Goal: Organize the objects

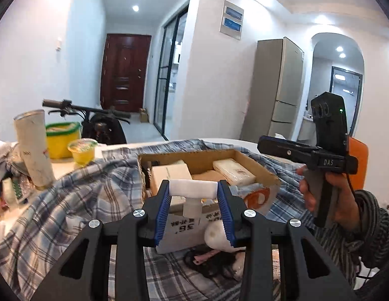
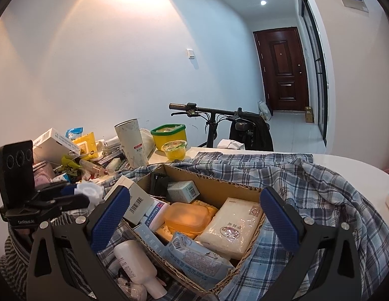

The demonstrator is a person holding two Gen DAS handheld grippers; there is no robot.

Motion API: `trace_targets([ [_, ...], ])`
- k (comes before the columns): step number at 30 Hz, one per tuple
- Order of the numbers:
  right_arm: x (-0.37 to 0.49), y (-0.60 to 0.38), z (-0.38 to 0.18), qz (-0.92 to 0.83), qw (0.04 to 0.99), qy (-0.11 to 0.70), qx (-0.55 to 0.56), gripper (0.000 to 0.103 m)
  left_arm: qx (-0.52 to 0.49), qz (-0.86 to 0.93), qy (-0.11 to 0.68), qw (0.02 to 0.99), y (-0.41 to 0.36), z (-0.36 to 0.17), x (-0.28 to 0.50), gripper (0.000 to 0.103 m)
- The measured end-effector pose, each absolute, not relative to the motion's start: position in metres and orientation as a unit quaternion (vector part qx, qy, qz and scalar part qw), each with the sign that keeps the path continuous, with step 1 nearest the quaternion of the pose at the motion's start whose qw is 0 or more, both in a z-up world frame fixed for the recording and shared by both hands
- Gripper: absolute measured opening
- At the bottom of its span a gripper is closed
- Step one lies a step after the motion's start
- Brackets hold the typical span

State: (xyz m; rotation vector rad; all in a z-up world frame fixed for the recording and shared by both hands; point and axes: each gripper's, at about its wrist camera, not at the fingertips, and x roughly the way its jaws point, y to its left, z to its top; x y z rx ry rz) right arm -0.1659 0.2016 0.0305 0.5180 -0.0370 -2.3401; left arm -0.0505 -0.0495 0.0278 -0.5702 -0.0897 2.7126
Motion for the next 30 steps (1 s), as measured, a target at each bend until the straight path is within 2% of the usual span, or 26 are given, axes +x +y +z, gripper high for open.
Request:
trace_targets([
  [8, -0.146, 0.206, 0.041, -0.926, 0.348, 0.004, 0.143, 0.103, -0.207, 0.964, 0.0, 0.165, -0.04, 0.023, -0.052, 0.04],
  [15, -0.108, 0.196, 0.049, -0.926, 0.369, 0.061, 0.047, 0.103, -0.206, 0.963, 0.027, 0.171, -0.029, 0.02, -0.048, 0.04],
  [22, -0.097, 0.173, 0.038, -0.916, 0.38, 0.119, 0.057, 0.103, -0.204, 0.962, 0.019, 0.179, -0.031, 0.021, -0.047, 0.04],
  [30, -0.092, 0.18, 0.042, -0.898, 0.427, 0.085, 0.059, 0.103, -0.204, 0.962, 0.006, 0.181, -0.037, 0.022, -0.047, 0.04],
])
